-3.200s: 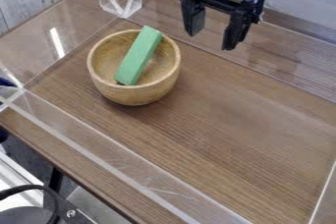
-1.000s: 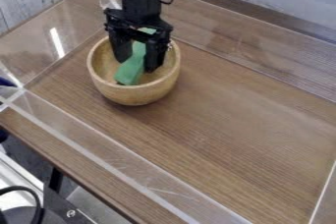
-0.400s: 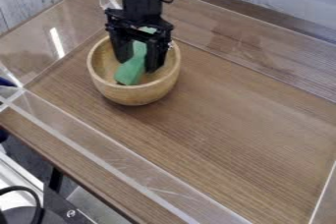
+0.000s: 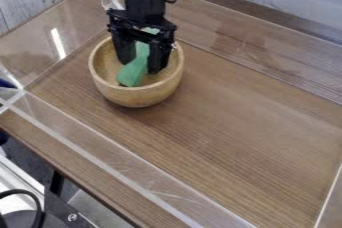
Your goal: Remove the green block from inside the brown bowl and put it on the table
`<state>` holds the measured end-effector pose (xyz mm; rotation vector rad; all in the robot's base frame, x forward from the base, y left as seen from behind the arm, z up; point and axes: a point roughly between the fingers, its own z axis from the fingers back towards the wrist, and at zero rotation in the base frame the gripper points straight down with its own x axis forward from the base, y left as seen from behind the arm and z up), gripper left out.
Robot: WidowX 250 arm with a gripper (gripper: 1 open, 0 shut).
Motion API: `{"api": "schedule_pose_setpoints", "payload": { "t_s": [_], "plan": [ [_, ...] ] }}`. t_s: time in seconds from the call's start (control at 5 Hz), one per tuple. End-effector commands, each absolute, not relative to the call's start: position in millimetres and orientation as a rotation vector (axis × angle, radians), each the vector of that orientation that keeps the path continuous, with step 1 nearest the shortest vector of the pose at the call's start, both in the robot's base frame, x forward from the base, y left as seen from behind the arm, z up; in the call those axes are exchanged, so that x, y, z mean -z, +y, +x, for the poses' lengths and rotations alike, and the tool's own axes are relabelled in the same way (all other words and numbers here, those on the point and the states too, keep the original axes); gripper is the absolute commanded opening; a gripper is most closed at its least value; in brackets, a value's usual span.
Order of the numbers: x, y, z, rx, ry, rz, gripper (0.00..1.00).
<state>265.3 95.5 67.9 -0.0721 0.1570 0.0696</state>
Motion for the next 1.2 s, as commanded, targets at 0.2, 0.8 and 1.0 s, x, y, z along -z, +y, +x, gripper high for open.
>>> {"api": "schedule_pose_setpoints", "payload": {
  "t_s": [0.2,0.8,1.0],
  "plan": [
    [-94.8,100,276,-0.067,0.061,-0.049,1.0],
    [-89.0,103,276,-0.066,0.071,-0.05,1.0],
    [-82.8,105,276,-0.067,0.079,-0.047,1.0]
  ]
}}
